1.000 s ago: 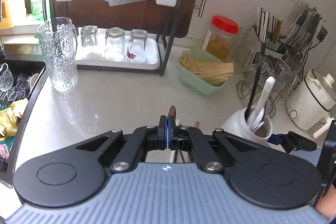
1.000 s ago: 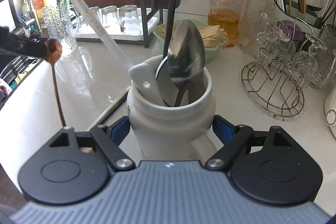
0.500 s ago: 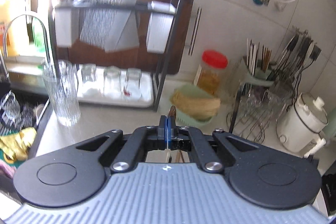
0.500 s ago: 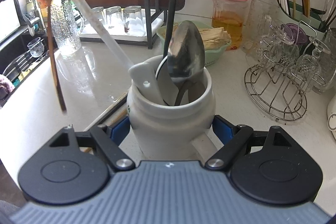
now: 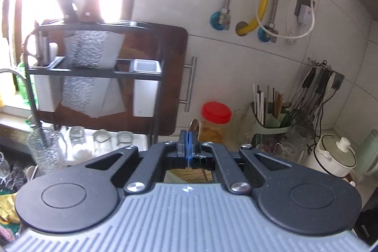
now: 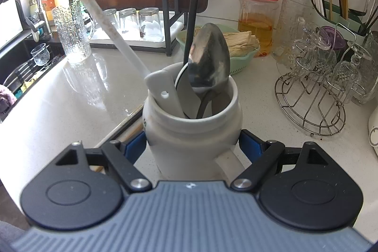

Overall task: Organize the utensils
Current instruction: 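Lift the copper spoon with the left tool over the mug, then lower the copper spoon into the mug and open the left tool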

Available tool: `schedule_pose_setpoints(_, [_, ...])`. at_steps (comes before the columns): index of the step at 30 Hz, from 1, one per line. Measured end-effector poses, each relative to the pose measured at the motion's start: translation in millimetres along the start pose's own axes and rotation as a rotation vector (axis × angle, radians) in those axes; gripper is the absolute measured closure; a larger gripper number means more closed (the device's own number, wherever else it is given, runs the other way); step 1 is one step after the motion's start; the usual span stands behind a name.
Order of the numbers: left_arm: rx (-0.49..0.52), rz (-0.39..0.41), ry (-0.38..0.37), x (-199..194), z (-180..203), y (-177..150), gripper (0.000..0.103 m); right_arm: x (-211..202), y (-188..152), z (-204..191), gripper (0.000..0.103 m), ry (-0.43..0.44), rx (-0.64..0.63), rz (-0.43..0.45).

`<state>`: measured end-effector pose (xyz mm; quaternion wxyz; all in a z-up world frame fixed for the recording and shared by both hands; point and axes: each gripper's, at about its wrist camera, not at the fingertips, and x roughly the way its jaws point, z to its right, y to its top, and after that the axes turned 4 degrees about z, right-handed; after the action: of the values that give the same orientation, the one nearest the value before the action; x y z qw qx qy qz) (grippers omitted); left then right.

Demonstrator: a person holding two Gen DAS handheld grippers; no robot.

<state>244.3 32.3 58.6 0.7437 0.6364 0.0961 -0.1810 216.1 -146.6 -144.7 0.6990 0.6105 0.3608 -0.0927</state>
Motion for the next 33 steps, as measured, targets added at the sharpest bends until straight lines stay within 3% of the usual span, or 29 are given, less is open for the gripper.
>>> schedule_pose_setpoints(5, [0.011, -0.020, -0.040, 17.7, 12.5, -8.2, 0.103, 0.4, 0.6, 0.5, 0.015, 0.002, -0.001, 0.001])
schedule_pose_setpoints(22, [0.080, -0.119, -0.068, 49.3, 29.4, -49.5, 0.102, 1.1, -0.7, 1.6, 0.016, 0.008, 0.006, 0.012])
schedule_pose_setpoints(28, [0.074, -0.210, -0.091, 51.5, 32.5, -51.7, 0.102, 1.2, -0.9, 1.8, 0.016, 0.008, 0.010, 0.016])
schedule_pose_setpoints(33, [0.086, -0.338, -0.137, 56.0, 34.7, -46.2, 0.102, 1.2, -1.1, 2.2, 0.016, 0.007, 0.017, 0.019])
